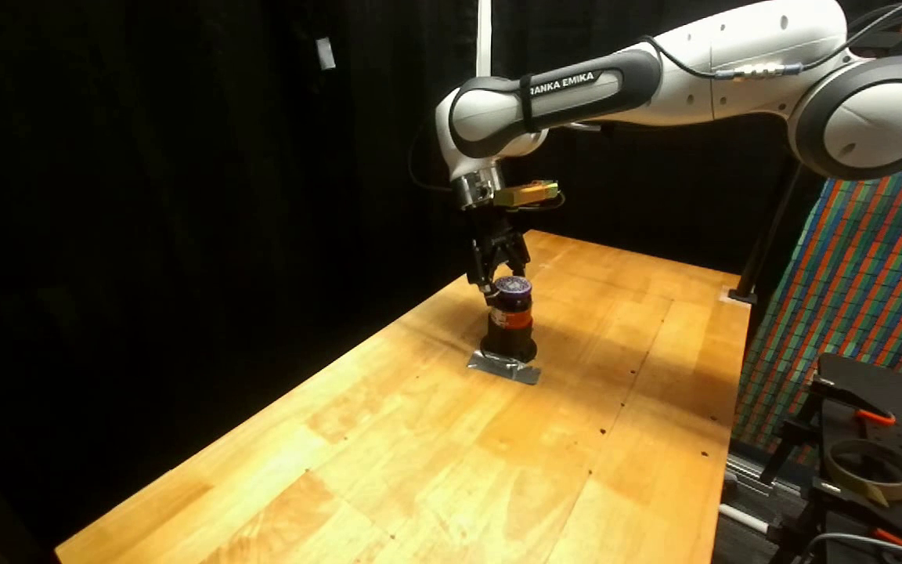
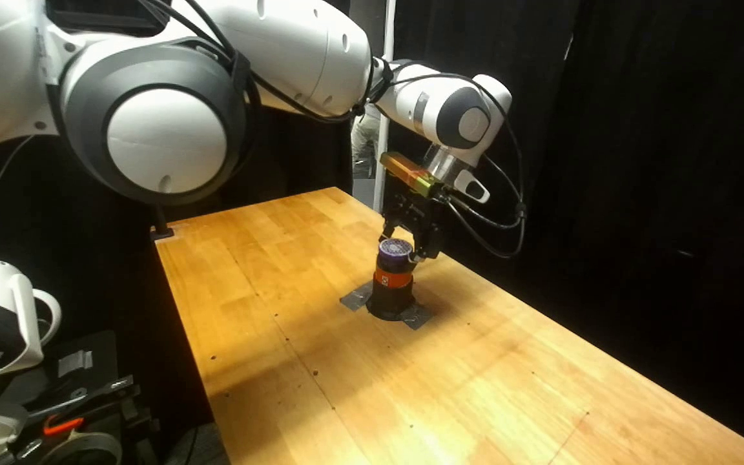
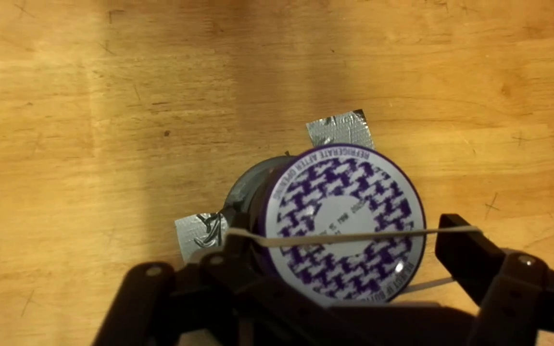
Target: Put the elastic around the bottle
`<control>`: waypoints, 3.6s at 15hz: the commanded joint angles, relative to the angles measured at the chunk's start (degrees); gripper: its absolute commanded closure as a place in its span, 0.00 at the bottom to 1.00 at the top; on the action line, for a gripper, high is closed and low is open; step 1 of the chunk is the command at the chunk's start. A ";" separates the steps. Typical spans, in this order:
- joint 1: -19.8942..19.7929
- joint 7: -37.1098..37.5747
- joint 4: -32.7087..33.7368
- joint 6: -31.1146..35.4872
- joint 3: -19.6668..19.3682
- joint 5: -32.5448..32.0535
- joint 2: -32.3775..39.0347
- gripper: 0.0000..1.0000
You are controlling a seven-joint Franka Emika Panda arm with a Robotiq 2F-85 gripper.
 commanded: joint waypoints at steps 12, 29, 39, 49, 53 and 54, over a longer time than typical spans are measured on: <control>0.61 -0.09 -27.78 16.43 -0.70 -2.00 -16.41 0.00; 1.46 -1.42 -65.63 40.32 -0.98 -3.80 -37.20 0.58; 4.66 10.03 -82.23 71.04 -5.31 -11.81 -45.10 0.93; 19.43 21.29 -90.33 102.11 -25.33 -33.94 -44.55 0.93; 25.21 21.26 -92.11 106.67 -32.41 -36.38 -44.37 0.93; 24.47 20.06 -92.94 107.37 -31.42 -36.47 -44.77 0.93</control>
